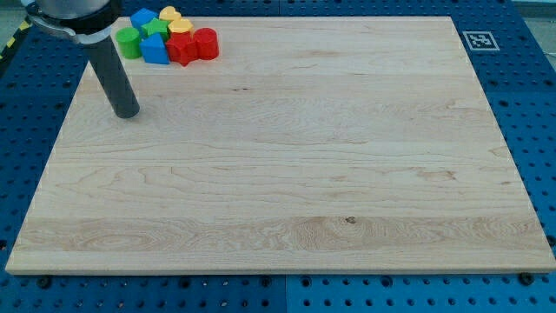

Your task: Push the red circle to the center

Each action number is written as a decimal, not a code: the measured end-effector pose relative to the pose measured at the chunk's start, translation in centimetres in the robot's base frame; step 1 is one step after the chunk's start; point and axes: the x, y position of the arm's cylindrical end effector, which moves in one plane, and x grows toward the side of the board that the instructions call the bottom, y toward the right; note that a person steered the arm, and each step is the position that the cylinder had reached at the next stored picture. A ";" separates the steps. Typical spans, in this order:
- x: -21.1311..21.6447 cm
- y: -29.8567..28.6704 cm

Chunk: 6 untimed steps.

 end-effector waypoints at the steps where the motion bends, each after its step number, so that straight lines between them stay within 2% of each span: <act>1: 0.0 3.5; 3: -1.7 22.4; 4: -8.0 24.3; 5: -15.0 23.6; 6: -20.8 19.6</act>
